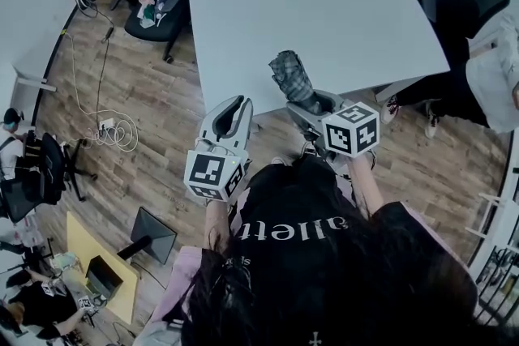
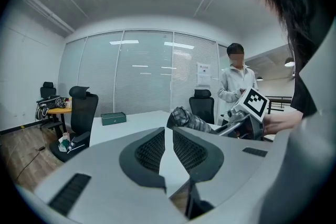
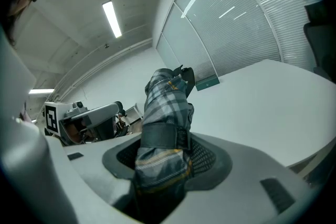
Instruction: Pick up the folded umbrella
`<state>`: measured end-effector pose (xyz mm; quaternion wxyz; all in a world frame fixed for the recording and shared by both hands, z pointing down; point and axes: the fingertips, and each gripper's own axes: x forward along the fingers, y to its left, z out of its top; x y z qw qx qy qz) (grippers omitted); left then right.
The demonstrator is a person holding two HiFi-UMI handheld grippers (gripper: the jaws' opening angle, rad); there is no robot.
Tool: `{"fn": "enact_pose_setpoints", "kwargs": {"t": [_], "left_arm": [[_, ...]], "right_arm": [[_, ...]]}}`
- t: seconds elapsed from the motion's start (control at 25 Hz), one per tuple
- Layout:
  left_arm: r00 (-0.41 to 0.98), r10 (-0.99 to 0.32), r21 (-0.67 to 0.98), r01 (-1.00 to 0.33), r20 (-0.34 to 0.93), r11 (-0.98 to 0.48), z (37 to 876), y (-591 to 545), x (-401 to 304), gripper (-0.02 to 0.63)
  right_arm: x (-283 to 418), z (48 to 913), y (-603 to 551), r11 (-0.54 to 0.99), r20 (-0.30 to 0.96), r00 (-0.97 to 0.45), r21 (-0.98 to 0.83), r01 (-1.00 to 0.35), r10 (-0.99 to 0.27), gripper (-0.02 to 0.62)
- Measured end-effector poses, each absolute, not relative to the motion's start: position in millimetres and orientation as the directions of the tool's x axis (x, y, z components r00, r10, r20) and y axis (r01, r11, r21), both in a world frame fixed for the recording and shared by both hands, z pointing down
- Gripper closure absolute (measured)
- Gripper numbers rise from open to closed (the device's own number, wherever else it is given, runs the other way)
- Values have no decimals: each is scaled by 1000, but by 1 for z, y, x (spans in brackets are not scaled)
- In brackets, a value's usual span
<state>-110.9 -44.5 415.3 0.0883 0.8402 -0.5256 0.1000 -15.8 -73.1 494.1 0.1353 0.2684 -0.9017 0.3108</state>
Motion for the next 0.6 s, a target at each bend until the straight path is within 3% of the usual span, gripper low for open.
{"fn": "enact_pose_setpoints", "kwargs": {"t": [0.6], "left_arm": [[473,-847,52,-878,241,-476,416,-32,-111,557]], "right_arm": [[-25,493,-58,658,430,-800,-465,-593,-418,370]]}}
